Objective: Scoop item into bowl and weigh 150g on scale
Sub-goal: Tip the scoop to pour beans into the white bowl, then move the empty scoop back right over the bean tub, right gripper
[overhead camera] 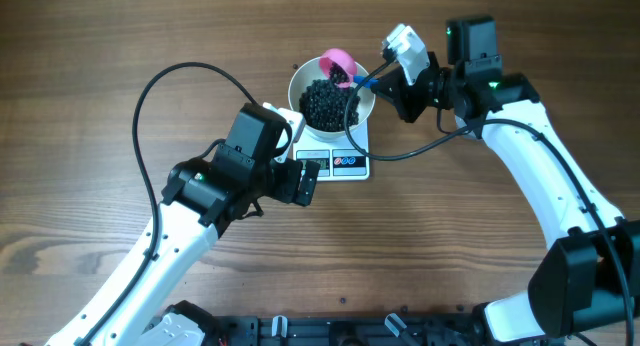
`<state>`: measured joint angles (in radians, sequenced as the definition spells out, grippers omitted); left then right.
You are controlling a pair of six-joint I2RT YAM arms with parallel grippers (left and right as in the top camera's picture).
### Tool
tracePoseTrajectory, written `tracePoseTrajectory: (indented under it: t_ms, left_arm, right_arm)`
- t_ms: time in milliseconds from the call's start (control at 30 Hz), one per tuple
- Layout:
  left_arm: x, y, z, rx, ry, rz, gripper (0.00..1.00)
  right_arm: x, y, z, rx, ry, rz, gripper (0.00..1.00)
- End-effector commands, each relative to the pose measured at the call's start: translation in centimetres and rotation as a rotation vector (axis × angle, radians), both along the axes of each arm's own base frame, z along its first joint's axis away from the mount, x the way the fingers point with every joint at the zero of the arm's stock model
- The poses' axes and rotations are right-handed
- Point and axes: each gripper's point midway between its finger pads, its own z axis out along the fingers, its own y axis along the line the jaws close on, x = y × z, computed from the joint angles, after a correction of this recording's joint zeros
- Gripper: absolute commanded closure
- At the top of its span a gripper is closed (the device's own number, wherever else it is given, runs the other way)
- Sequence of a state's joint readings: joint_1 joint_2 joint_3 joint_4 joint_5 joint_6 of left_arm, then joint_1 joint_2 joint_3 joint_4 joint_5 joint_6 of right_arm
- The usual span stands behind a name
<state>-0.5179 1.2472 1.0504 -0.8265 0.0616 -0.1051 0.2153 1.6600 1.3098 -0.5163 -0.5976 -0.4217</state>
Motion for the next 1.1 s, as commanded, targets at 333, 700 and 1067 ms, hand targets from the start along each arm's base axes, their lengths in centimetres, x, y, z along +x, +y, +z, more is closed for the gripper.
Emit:
tracePoseTrajectory:
  t_ms: [333,700,1067]
  left_arm:
    - [0.3,-0.2,1.0,-0.01,-0.027,-0.021,0.0]
    - [0.3,-0.2,1.0,-0.01,-0.027,-0.021,0.0]
    - [0.3,-0.2,1.0,-0.01,-0.027,-0.021,0.0]
  right_arm:
    - [-0.4,0.7,1.7,0.033,-0.025,0.014,0.96]
    - [-0.2,0.7,1.9,0.119,0.098,-0.108,0.96]
    - [1.3,-1.2,2.6,0.206,0.167,-0.254,0.96]
